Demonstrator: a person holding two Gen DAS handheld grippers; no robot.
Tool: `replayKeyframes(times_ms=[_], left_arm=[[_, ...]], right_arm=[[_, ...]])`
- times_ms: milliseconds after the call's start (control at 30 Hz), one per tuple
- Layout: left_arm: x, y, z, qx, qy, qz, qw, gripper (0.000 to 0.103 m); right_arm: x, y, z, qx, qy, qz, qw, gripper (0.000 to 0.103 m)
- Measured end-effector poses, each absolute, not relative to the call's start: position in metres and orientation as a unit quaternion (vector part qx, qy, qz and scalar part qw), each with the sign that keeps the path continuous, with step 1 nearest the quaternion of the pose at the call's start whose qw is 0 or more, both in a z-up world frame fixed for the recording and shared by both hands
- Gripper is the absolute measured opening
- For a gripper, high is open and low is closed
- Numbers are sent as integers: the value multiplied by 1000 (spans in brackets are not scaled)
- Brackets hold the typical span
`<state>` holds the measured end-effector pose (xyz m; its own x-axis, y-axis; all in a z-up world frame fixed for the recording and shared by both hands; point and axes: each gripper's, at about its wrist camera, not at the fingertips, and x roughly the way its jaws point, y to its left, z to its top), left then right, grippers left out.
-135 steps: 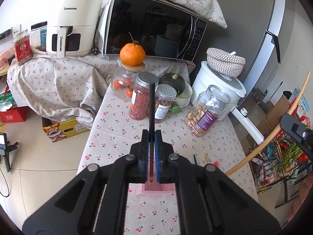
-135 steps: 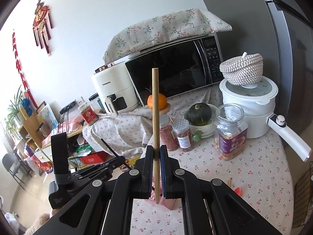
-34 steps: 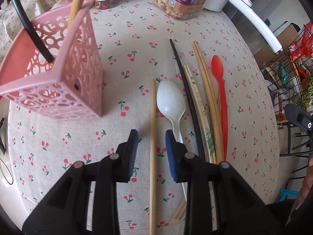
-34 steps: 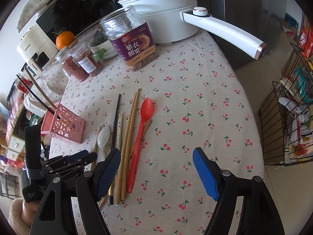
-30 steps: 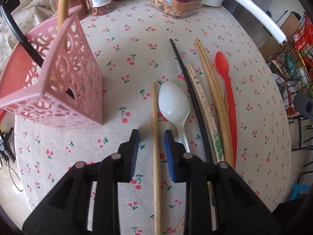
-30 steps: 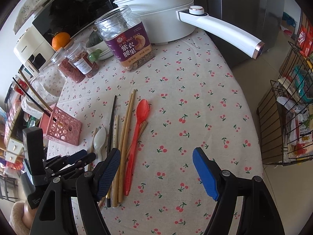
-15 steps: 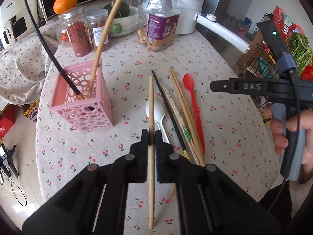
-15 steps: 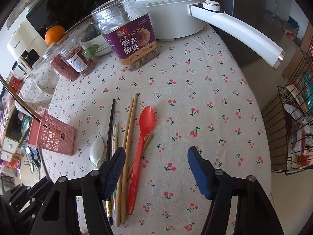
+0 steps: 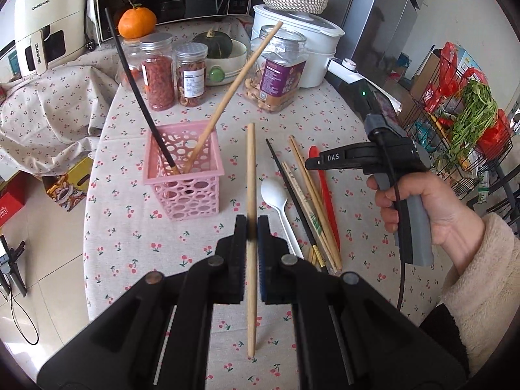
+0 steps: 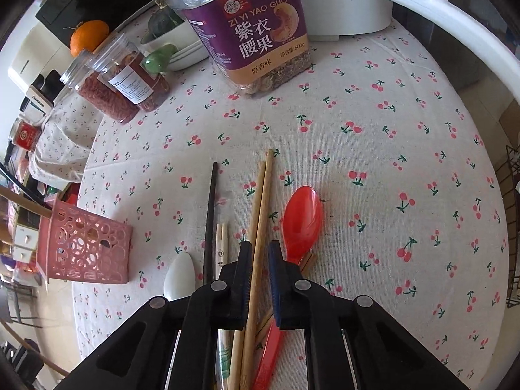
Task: Organize utensils
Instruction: 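Grasp a wooden chopstick from the pile with the right tool while the left tool lifts its chopstick, then lower the left tool's chopstick into the pink holder and open the left tool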
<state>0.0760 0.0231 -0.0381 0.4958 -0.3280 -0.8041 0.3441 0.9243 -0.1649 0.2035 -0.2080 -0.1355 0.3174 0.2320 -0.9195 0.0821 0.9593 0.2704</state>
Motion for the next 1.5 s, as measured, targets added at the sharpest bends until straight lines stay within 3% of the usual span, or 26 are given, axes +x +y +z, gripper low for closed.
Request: replayKeyframes(times_ms=[333, 467, 733, 1067, 1300, 1500], left_arm=[[78, 32, -34, 0, 458, -191, 868, 7], [76, 36, -29, 1, 448, -182, 875, 7], [66, 54, 1, -11, 404, -174, 898, 7], [40, 78, 68, -54, 255, -144, 955, 7], [38, 90, 77, -76, 145, -106, 981, 7], [61, 84, 56, -67, 146, -87, 983, 7]], right_arm=[[213, -190, -143, 58, 600, 2, 798, 7], [206, -194, -139, 75, 590, -2, 804, 6], [160, -202, -62, 115, 492, 44, 862, 6], [94, -179, 37, 109, 336, 108, 929, 6], [74, -157, 66, 99, 271, 143, 947, 6], [77, -144, 64, 94, 269, 152, 947, 6]])
